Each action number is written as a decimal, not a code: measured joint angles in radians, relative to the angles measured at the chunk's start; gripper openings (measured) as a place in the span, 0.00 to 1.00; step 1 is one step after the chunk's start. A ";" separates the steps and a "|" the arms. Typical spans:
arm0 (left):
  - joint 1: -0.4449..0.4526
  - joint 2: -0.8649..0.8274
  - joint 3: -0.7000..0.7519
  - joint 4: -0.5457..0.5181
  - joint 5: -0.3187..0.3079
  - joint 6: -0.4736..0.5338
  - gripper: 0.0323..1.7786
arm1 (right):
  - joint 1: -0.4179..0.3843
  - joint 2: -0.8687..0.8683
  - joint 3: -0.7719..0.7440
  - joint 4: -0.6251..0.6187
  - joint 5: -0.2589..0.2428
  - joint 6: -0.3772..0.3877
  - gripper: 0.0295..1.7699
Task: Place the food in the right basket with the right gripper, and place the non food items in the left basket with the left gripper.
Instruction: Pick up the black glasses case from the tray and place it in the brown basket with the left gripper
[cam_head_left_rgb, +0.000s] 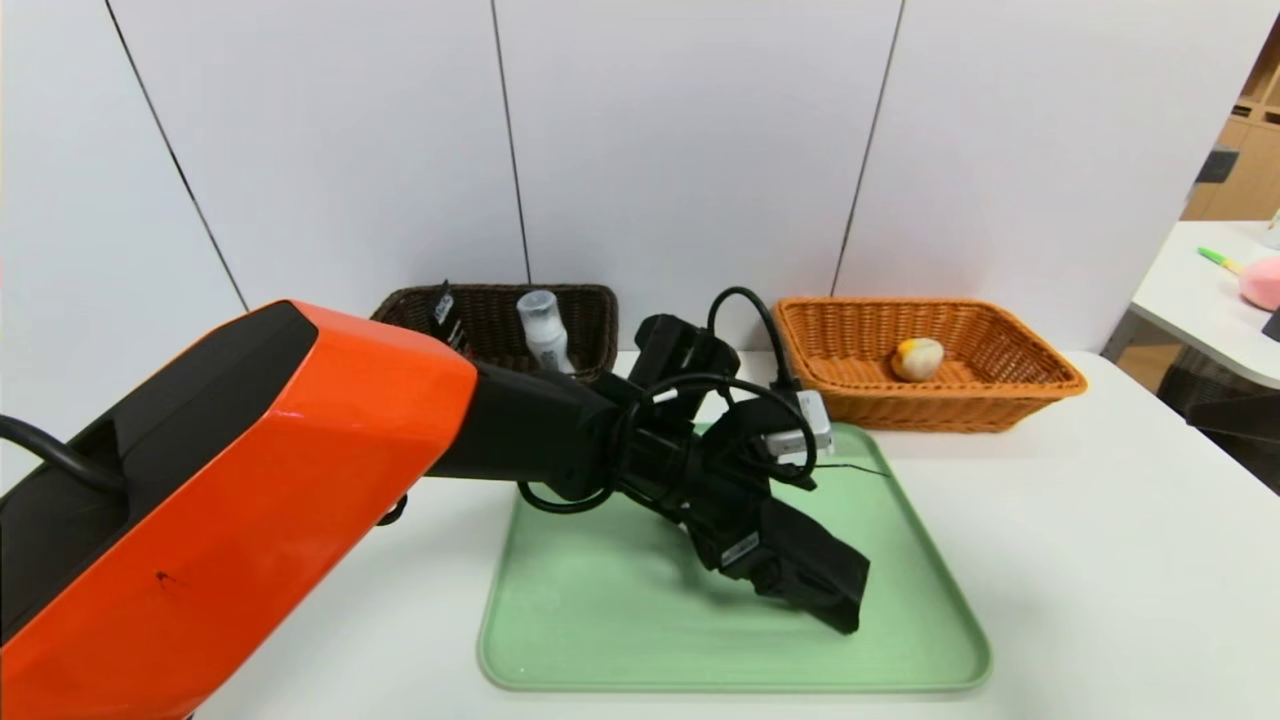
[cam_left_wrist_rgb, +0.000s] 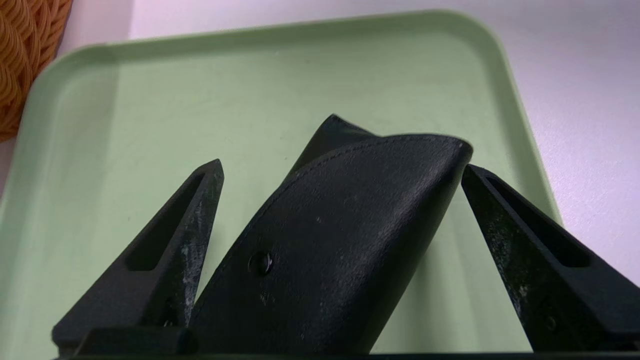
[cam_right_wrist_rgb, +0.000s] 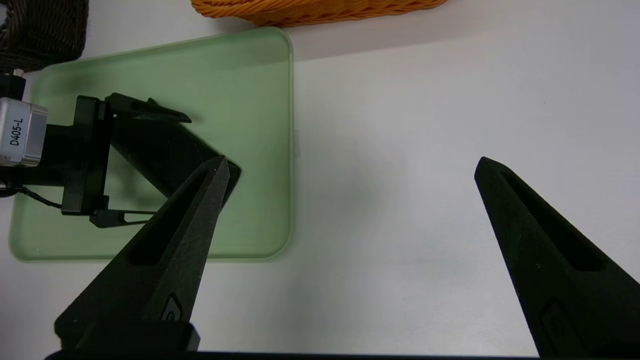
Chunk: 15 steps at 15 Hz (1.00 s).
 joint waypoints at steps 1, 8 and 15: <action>0.005 0.003 -0.001 0.004 0.000 0.004 0.95 | 0.000 0.000 -0.001 0.000 0.008 0.001 0.96; 0.014 0.030 -0.013 0.018 0.019 0.040 0.95 | 0.003 0.000 -0.004 -0.002 0.033 0.040 0.96; 0.011 0.047 -0.015 0.028 0.044 0.044 0.95 | 0.006 0.003 -0.008 -0.005 0.037 0.068 0.96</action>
